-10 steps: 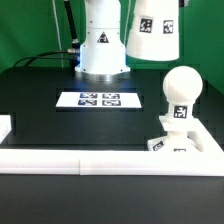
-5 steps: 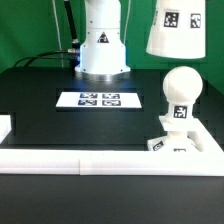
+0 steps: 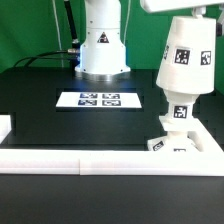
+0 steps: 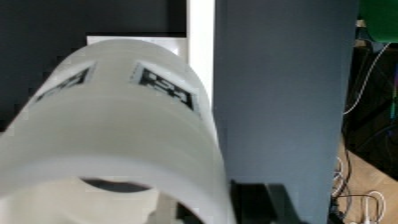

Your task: Assemble lamp

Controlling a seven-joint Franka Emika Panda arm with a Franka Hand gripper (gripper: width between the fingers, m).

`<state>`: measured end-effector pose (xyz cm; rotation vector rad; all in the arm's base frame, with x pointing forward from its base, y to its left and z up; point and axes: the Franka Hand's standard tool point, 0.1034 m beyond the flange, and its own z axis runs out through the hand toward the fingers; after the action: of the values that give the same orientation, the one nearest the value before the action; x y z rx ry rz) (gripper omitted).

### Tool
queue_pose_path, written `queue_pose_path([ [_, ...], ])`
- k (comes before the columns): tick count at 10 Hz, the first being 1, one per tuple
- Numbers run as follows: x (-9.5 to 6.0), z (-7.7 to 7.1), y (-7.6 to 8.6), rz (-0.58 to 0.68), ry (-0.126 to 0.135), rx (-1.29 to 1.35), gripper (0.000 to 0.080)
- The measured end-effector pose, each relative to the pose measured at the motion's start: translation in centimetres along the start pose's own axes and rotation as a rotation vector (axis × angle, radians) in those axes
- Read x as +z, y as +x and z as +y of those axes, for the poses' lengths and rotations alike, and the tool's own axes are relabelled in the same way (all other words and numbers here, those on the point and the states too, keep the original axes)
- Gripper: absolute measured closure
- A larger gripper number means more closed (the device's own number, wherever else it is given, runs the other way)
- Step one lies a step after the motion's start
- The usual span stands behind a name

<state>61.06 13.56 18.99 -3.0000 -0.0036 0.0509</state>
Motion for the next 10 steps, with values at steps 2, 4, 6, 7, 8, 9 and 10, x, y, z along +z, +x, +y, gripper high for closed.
queue_pose_path([
  [2,1.6,0.2,-0.1,-0.002,-0.005,0.002,0.0754],
  [4,2.8,0.4,0.0,-0.002,-0.009,0.004,0.0754],
  [6,3.4,0.6,-0.1,-0.011,-0.011,0.006,0.0754],
  [7,3.6,0.6,-0.1,-0.015,-0.012,0.007,0.0754],
  [8,3.7,0.7,-0.2,-0.017,-0.013,0.008,0.0754],
  [9,3.7,0.8,-0.2,-0.018,-0.013,0.009,0.0754],
  [10,3.7,0.8,-0.2,-0.017,-0.013,0.01,0.068],
])
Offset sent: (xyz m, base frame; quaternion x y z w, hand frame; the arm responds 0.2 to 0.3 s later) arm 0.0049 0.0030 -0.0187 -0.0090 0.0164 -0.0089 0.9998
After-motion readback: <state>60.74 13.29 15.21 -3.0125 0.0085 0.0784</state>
